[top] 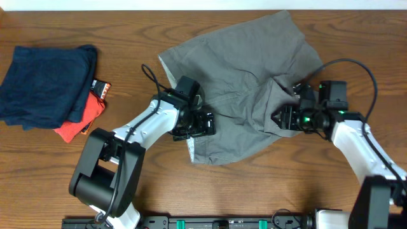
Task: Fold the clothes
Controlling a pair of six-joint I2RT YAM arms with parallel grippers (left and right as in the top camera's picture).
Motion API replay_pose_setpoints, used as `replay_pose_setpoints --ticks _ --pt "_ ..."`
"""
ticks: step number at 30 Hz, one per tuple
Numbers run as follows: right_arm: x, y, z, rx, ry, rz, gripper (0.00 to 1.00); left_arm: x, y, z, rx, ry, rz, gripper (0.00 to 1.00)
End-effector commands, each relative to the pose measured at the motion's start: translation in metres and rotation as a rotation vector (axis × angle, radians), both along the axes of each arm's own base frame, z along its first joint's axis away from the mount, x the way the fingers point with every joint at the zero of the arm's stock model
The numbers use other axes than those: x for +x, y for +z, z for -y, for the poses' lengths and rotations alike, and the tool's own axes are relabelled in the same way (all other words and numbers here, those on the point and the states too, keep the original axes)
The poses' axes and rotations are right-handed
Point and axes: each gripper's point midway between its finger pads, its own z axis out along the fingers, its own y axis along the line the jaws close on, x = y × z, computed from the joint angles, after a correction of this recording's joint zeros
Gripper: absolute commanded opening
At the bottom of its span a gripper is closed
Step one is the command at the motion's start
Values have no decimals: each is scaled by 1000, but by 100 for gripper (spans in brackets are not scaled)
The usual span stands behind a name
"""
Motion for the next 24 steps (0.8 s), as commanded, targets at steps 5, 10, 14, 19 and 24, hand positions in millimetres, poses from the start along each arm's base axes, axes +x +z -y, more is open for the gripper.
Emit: replay_pose_setpoints --ticks 5,10,14,19,24 --pt "-3 -30 -14 34 -8 -92 45 -7 -1 7 26 -41 24 82" --pt "-3 -25 -16 53 -30 -98 1 -9 -1 9 25 -49 24 72" --pt "0 -3 -17 84 -38 -62 1 -9 -1 9 25 -49 24 72" --pt "14 40 9 13 -111 64 1 -9 -1 9 26 -49 24 72" --pt "20 73 40 -117 -195 188 1 -9 -1 9 26 -49 24 72"
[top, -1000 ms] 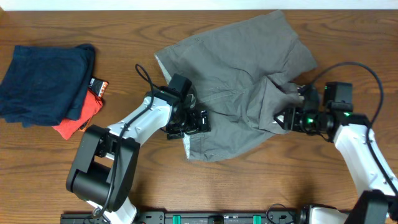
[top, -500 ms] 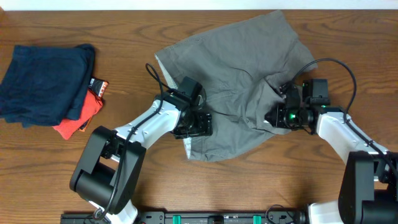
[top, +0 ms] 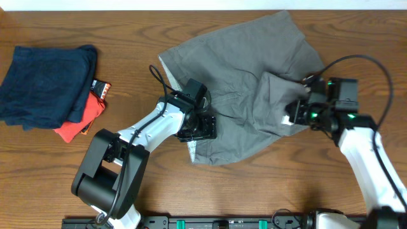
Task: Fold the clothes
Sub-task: 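Pull the shorts apart with both grippers to flatten them on the table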
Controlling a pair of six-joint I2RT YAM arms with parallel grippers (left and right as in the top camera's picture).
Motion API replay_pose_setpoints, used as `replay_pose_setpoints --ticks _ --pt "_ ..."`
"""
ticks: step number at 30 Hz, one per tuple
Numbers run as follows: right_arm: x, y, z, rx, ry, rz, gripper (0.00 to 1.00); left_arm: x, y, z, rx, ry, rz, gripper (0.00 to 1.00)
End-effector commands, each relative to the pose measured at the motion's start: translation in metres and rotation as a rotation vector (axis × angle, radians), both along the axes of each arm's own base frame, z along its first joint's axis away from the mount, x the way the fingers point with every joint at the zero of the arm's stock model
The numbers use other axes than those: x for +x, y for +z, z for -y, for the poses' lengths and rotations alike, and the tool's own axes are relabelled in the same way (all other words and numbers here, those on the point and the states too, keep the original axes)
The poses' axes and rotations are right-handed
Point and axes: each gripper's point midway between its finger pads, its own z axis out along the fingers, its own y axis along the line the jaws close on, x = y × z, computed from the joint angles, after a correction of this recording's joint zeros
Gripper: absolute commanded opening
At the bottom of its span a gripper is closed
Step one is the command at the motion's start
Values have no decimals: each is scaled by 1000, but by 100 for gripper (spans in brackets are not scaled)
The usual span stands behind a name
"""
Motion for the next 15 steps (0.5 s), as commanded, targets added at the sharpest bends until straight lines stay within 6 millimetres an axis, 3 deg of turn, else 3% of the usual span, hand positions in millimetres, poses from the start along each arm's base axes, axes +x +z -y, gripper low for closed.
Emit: replay_pose_setpoints --ticks 1,4,8,9,15 --pt "5 19 27 -122 -87 59 1 -2 1 -2 10 -4 8 72" --pt "1 15 52 -238 -172 38 1 -2 0 -2 10 -4 7 72" --pt "-3 14 106 -404 -405 5 1 -4 0 -3 14 -4 -1 72" --pt "-1 19 123 -455 -467 25 1 -5 0 -3 16 -4 -4 72" --pt "11 54 185 -642 -648 164 1 -9 -3 -6 23 -4 -17 72"
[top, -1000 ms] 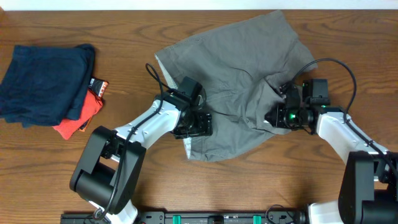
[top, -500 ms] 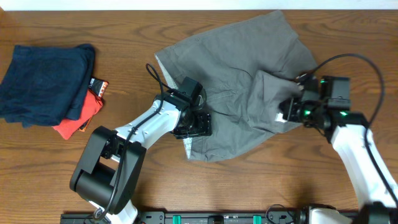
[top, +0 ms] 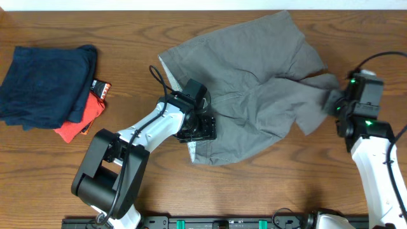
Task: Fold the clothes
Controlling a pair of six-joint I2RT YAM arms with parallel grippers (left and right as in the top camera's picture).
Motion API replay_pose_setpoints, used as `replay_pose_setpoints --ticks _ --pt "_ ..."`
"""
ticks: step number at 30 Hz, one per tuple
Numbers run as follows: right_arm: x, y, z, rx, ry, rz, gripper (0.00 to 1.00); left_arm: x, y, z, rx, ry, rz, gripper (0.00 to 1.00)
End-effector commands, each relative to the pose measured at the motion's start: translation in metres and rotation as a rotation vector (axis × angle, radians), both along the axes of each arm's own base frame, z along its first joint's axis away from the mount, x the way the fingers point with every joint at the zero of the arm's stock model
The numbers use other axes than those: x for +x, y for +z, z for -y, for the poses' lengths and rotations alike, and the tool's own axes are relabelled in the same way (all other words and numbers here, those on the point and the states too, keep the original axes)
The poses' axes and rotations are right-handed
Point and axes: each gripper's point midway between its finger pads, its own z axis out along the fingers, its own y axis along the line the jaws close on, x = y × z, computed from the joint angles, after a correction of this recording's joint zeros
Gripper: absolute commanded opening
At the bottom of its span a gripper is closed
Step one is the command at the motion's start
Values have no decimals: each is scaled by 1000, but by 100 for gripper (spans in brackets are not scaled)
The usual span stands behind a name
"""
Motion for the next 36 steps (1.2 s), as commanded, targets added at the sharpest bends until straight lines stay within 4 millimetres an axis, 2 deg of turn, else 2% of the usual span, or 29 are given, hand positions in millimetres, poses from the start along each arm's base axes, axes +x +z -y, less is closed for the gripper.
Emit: replay_pose_setpoints --ticks 1,5,11,14,17,18,20,24,25,26,31,32,35,36 --pt "-9 21 52 -183 -182 22 1 -7 -3 -5 18 -4 -7 72" --pt "-17 25 74 -236 -228 6 1 -16 -10 -10 32 -4 -32 72" --pt "-58 -8 84 -209 -267 -198 3 -27 -21 -25 97 -1 -55 72" --pt "-73 -18 91 -210 -300 -271 20 -25 -23 -33 127 10 -50 72" --pt "-82 -25 90 -174 -333 -302 50 -24 -22 -38 126 29 -60 74" --pt "-83 -27 88 -163 -336 -304 59 -24 -21 -40 127 36 -63 80" --pt "-76 -29 80 -116 -298 -284 64 -22 -18 -45 126 49 -62 88" --pt "-61 -36 41 63 -117 -254 61 -11 3 -52 100 65 -6 94" --pt "-64 -40 24 138 -64 -266 59 -8 13 -55 87 79 20 98" --pt "-67 -41 18 167 -47 -279 59 -6 19 -56 80 86 35 100" --pt "-106 -59 -19 346 -9 -445 64 -12 56 -63 52 105 96 98" --pt "-113 -61 -23 368 -7 -476 66 -15 59 -65 53 110 91 98" --pt "-134 -65 -36 431 -9 -559 99 -33 61 -71 79 154 20 98" --pt "-140 -66 -38 447 -29 -581 99 -38 60 -74 91 180 -13 98"
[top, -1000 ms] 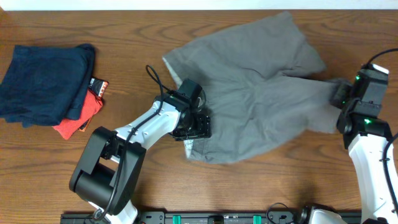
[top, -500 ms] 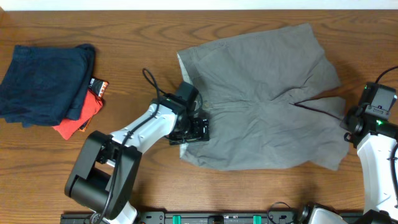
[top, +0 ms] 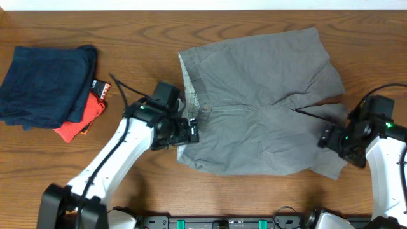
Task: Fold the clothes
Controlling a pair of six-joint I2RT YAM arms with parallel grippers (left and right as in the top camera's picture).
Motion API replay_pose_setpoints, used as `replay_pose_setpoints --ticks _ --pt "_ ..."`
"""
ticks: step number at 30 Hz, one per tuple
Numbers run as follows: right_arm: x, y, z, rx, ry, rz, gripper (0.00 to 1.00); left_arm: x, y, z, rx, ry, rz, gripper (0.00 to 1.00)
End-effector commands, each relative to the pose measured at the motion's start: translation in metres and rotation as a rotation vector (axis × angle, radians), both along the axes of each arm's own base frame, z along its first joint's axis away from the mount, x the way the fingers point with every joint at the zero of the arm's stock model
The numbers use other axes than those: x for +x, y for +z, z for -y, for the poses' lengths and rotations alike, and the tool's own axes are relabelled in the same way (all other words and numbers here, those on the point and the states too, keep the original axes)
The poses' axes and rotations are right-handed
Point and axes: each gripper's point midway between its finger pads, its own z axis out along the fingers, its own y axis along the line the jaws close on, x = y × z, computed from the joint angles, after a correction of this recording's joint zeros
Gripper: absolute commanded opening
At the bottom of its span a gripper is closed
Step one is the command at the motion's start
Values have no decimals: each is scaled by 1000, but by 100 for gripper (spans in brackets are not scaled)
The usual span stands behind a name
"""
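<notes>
Grey shorts (top: 261, 108) lie spread nearly flat on the wooden table, waistband to the left and both legs pointing right. My left gripper (top: 186, 131) sits at the waistband's left edge, shut on the fabric there. At the hem of the near leg, my right gripper (top: 331, 140) is shut on the cloth. The far leg (top: 305, 57) lies flat toward the back edge.
A pile of folded clothes sits at the far left: a navy garment (top: 44, 86) on top of a red one (top: 79, 124). Bare wood (top: 140, 38) separates the pile from the shorts. The front table edge carries a black rail (top: 210, 222).
The left gripper has moved left and toward the front with the waistband. The right gripper has moved toward the front with the near leg. The shorts now lie stretched out flat instead of bunched.
At first the shorts lay crumpled, with one leg folded over the middle and both grippers on the fabric. The right gripper then held that leg lifted, later out to the right. Now both legs lie open and the garment is flat between the grippers.
</notes>
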Motion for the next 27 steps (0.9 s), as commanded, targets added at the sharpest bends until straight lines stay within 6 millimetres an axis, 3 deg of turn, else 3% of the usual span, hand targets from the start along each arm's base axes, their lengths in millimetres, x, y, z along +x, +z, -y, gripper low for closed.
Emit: replay_pose_setpoints --ticks 1,4,9,14,18,20,27 --pt "-4 7 -13 80 -43 0 99 -13 -5 -8 34 99 -88 98" --pt "-13 6 -16 105 -169 -46 99 -33 -17 -12 46 299 -220 98" --pt "-19 4 -18 129 -356 -88 99 -43 -44 -10 17 467 -280 98" --pt "-28 -8 -20 131 -464 -124 99 -46 -61 0 -50 458 -264 99" --pt "-36 -23 -23 136 -508 -148 99 -44 -64 11 -63 413 -223 92" --pt "-42 -33 -24 136 -530 -161 99 -40 -65 12 -44 396 -179 80" --pt "-55 -62 -16 68 -590 -164 99 -35 -69 8 8 388 -125 22"
